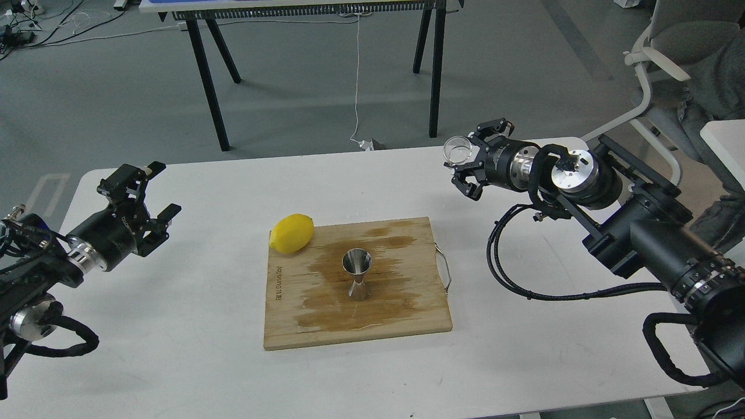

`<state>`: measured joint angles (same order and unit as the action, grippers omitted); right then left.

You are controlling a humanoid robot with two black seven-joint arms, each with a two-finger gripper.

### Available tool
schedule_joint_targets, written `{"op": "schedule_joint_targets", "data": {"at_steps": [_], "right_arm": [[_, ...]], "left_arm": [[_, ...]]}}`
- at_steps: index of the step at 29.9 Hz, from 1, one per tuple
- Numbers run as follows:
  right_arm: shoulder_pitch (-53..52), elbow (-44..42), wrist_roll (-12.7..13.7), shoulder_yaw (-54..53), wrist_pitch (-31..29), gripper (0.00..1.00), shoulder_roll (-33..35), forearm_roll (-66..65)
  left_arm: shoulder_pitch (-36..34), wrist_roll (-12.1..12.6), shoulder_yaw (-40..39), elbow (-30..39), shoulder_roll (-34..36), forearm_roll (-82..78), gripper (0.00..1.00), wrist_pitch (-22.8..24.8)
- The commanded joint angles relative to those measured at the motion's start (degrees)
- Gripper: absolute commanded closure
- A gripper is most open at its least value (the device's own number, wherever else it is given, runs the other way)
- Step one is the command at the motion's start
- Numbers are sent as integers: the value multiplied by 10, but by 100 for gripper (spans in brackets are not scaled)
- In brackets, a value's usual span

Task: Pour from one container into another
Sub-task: 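Lift the clear glass with the right gripper over the jigger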

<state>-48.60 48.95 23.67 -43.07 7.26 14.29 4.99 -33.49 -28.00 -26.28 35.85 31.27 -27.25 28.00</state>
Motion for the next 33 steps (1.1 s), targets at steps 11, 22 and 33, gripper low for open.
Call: {"op": "schedule_joint_targets", "data": {"at_steps": [11, 22, 33], "right_arm": [[-127, 65, 2, 210, -21, 75, -22, -1], [-130, 134, 3, 287, -58, 75, -6, -62], [-142, 192, -5, 330, -78, 75, 16, -164]], "left_arm": [[0, 0, 1, 0, -18, 1, 1, 0], [0, 0, 3, -1, -17, -1, 1, 0], [0, 0, 2, -1, -19, -1, 1, 0]]}}
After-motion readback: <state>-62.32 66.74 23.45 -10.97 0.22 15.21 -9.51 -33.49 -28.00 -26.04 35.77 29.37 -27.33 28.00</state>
